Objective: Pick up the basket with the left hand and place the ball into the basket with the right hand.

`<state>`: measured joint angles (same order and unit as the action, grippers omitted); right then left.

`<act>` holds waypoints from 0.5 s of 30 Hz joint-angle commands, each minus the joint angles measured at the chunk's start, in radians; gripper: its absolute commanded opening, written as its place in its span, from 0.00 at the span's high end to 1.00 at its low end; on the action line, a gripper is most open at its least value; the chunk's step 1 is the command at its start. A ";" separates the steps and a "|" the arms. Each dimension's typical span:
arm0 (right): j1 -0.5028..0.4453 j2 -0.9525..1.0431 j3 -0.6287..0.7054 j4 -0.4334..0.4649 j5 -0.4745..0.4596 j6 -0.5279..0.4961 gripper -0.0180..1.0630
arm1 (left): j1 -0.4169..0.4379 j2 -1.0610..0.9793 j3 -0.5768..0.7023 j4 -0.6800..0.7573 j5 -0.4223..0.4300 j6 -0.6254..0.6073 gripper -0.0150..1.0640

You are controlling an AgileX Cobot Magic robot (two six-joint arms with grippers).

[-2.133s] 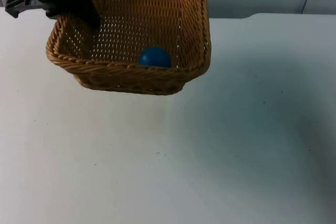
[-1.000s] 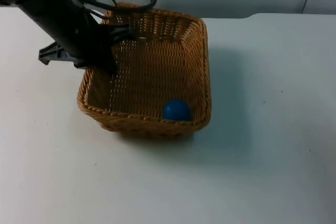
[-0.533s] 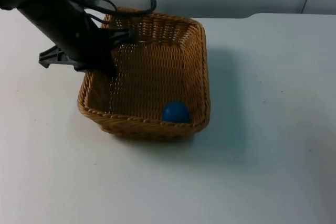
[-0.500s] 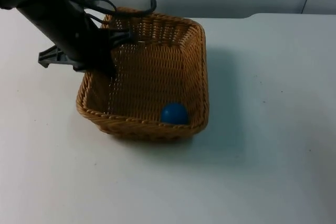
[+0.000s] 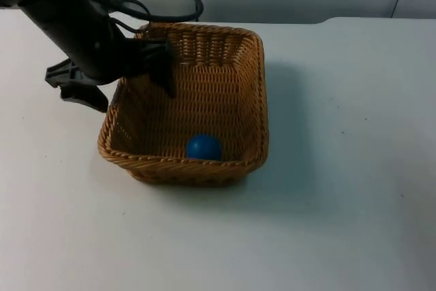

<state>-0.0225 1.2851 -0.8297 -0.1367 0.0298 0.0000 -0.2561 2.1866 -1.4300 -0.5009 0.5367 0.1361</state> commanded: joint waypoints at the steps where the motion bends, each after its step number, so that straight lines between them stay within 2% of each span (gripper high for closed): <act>1: -0.007 -0.003 0.004 0.003 -0.005 0.000 0.01 | -0.006 -0.032 0.001 0.078 0.019 -0.044 0.01; 4: -0.007 -0.003 0.004 0.003 -0.005 0.000 0.01 | -0.006 -0.083 0.001 0.235 0.047 -0.136 0.01; 5: -0.007 -0.003 0.004 0.003 -0.005 0.000 0.01 | -0.006 -0.083 0.001 0.235 0.047 -0.136 0.01; 7: -0.007 -0.003 0.004 0.003 -0.005 0.000 0.01 | -0.006 -0.140 0.001 0.347 0.068 -0.185 0.01; 9: -0.007 -0.003 0.004 0.009 -0.005 0.000 0.01 | -0.006 -0.168 0.001 0.384 0.075 -0.207 0.01; 15: -0.007 -0.003 0.004 0.011 -0.005 0.000 0.01 | -0.006 -0.323 0.001 0.621 0.128 -0.344 0.01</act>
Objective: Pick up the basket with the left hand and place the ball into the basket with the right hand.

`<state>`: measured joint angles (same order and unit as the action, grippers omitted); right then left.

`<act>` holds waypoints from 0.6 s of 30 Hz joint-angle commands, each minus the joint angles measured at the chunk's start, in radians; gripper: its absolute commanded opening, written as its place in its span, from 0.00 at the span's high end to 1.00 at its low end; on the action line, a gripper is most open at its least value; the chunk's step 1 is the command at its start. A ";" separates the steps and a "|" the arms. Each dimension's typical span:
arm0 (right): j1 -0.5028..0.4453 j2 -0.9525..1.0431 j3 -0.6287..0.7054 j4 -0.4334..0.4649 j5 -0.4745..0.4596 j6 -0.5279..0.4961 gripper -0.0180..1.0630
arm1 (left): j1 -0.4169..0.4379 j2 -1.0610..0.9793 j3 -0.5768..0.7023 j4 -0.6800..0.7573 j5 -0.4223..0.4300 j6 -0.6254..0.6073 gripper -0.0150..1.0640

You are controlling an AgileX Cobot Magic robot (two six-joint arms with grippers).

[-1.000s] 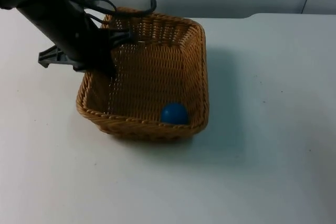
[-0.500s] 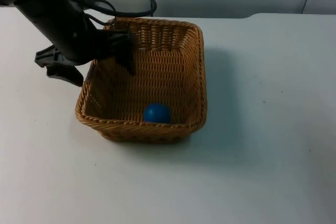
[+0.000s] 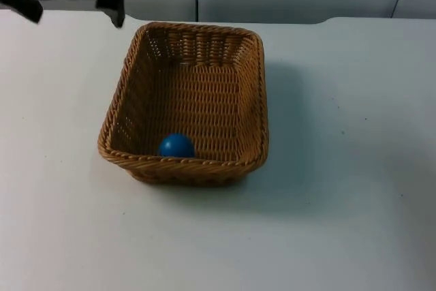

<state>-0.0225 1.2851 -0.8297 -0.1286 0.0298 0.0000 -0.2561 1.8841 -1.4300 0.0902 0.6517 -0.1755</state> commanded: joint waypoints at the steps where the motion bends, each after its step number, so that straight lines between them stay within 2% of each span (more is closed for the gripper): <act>1: -0.007 -0.003 0.004 0.003 -0.005 0.000 0.01 | -0.006 -0.056 0.001 0.089 0.027 -0.060 0.01; 2: -0.007 -0.003 0.004 0.003 -0.005 0.013 0.01 | -0.006 -0.106 0.001 0.158 0.049 -0.110 0.01; 4: -0.007 -0.005 0.004 0.003 -0.005 0.036 0.01 | -0.006 -0.164 0.001 0.192 0.065 -0.166 0.01; 10: -0.007 -0.004 0.002 0.003 -0.030 0.075 0.01 | -0.006 -0.258 0.001 0.180 0.063 -0.138 0.01; 14: -0.005 -0.027 0.002 0.003 -0.126 0.078 0.01 | -0.006 -0.309 0.001 0.181 0.057 -0.123 0.01; 16: -0.005 -0.039 0.002 0.003 -0.112 0.080 0.01 | -0.006 -0.318 0.001 0.181 0.057 -0.121 0.01; 18: -0.005 -0.064 0.002 0.003 -0.049 0.083 0.01 | -0.006 -0.339 0.001 0.184 0.057 -0.121 0.01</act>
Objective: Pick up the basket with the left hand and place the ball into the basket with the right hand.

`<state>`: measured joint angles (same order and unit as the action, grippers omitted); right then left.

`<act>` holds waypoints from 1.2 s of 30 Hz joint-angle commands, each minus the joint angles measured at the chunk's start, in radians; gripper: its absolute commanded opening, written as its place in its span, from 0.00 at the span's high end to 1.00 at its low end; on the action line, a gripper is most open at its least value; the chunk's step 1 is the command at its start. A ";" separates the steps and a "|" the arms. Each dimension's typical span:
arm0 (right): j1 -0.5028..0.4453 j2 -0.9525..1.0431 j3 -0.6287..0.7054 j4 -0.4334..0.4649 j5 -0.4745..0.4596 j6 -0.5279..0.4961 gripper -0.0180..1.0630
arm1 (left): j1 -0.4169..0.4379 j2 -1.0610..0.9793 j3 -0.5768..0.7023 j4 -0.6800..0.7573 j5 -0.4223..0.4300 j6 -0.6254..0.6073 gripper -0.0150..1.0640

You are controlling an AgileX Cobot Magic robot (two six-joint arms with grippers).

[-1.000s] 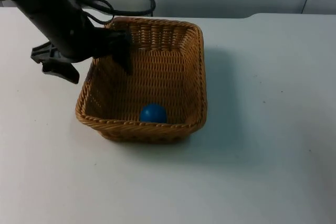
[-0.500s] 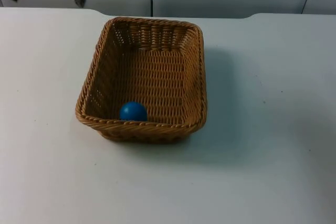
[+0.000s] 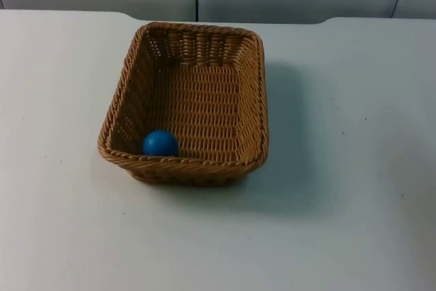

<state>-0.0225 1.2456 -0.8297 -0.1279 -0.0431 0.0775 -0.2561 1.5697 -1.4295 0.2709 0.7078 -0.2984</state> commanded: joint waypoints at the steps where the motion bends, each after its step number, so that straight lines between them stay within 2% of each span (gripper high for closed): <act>1: -0.005 -0.033 0.002 0.002 0.057 0.006 0.01 | -0.006 -0.038 0.000 0.004 -0.004 0.002 0.01; 2: -0.005 -0.033 0.002 0.002 0.057 0.006 0.01 | -0.006 -0.038 0.000 0.004 -0.004 0.002 0.01; 3: -0.005 -0.048 0.002 0.002 0.118 0.003 0.01 | -0.006 -0.046 0.000 0.004 0.001 0.002 0.01; 6: -0.005 -0.089 0.002 0.002 0.166 0.003 0.01 | -0.006 -0.082 0.000 0.004 0.045 0.015 0.01; 11: -0.005 -0.138 0.002 0.003 0.212 0.002 0.01 | -0.006 -0.153 0.033 0.004 0.009 0.079 0.01; 13: -0.005 -0.173 0.002 0.005 0.277 0.002 0.01 | -0.006 -0.257 0.138 0.025 -0.080 0.079 0.01; 17: -0.005 -0.232 0.002 0.007 0.320 0.006 0.01 | -0.001 -0.402 0.308 0.046 -0.140 0.058 0.01; 19: -0.005 -0.258 0.002 0.003 0.381 0.002 0.01 | 0.042 -0.529 0.482 0.129 -0.218 -0.069 0.01; 20: -0.005 -0.258 0.002 0.003 0.381 0.002 0.01 | 0.042 -0.529 0.482 0.129 -0.218 -0.069 0.01; 22: -0.005 -0.291 0.034 0.003 0.400 0.004 0.01 | 0.106 -0.642 0.628 0.166 -0.266 -0.158 0.01; 23: -0.005 -0.312 0.061 0.006 0.400 0.014 0.01 | 0.134 -0.690 0.682 0.166 -0.294 -0.162 0.01; 26: -0.005 -0.376 0.122 0.006 0.405 0.032 0.01 | 0.151 -0.798 0.779 0.167 -0.325 -0.185 0.01; 29: -0.005 -0.499 0.205 0.006 0.451 0.032 0.01 | 0.153 -0.912 0.832 0.158 -0.231 -0.181 0.01; 30: -0.005 -0.499 0.205 0.006 0.451 0.032 0.01 | 0.153 -0.912 0.832 0.158 -0.231 -0.181 0.01; 33: 0.017 -0.650 0.266 0.003 0.534 0.035 0.01 | 0.153 -1.036 0.837 0.137 -0.098 -0.115 0.01; 35: 0.040 -0.703 0.277 0.003 0.559 0.035 0.01 | 0.151 -1.056 0.837 0.126 -0.083 -0.109 0.01; 36: 0.063 -0.747 0.281 0.003 0.589 0.035 0.01 | 0.151 -1.121 0.837 0.095 -0.056 -0.057 0.01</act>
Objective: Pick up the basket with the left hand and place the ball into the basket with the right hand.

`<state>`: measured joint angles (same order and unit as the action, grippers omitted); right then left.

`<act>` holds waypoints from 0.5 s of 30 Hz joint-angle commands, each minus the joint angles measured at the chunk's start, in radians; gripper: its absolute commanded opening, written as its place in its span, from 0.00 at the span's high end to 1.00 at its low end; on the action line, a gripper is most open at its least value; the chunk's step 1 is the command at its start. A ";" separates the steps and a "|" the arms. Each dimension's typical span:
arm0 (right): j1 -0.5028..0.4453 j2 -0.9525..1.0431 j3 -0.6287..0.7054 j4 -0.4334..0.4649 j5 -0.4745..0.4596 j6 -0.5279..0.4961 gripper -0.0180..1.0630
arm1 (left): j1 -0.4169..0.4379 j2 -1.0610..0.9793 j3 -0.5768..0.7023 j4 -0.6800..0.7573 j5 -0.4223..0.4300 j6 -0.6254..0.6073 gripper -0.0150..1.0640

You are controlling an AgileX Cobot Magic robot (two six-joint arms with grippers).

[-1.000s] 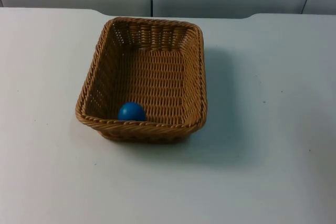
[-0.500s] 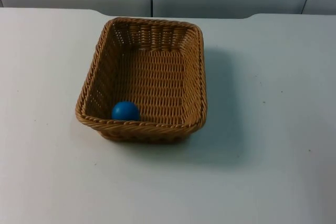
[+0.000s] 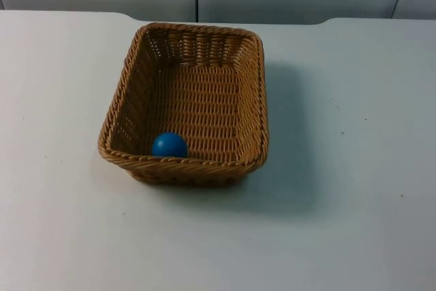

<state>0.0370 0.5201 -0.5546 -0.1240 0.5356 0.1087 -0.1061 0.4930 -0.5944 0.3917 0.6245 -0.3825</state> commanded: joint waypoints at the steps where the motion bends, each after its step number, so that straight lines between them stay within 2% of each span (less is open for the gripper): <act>1: 0.042 -0.092 0.008 -0.019 0.056 0.004 0.01 | 0.001 -0.082 0.001 -0.051 0.047 0.075 0.01; 2: 0.063 -0.136 0.008 -0.038 0.091 0.008 0.01 | 0.001 -0.125 0.001 -0.069 0.075 0.099 0.01; 4: 0.095 -0.205 0.006 -0.056 0.195 0.015 0.01 | 0.001 -0.190 0.001 -0.091 0.189 0.131 0.01; 5: 0.095 -0.205 0.006 -0.056 0.195 0.015 0.01 | 0.001 -0.190 0.001 -0.091 0.189 0.131 0.01; 7: 0.126 -0.279 0.006 -0.064 0.296 0.013 0.01 | 0.001 -0.245 0.001 -0.108 0.264 0.212 0.01; 10: 0.134 -0.392 0.006 -0.063 0.391 0.007 0.01 | 0.001 -0.302 0.001 -0.122 0.290 0.227 0.01; 13: 0.134 -0.438 0.006 -0.063 0.422 -0.014 0.01 | 0.001 -0.313 0.001 -0.153 0.315 0.258 0.01; 15: 0.134 -0.502 0.006 -0.054 0.428 -0.013 0.01 | 0.001 -0.313 0.001 -0.239 0.313 0.253 0.01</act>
<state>0.1676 0.0632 -0.5518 -0.1810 0.9505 0.1029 -0.1061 0.1849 -0.5944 0.2360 0.9297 -0.1385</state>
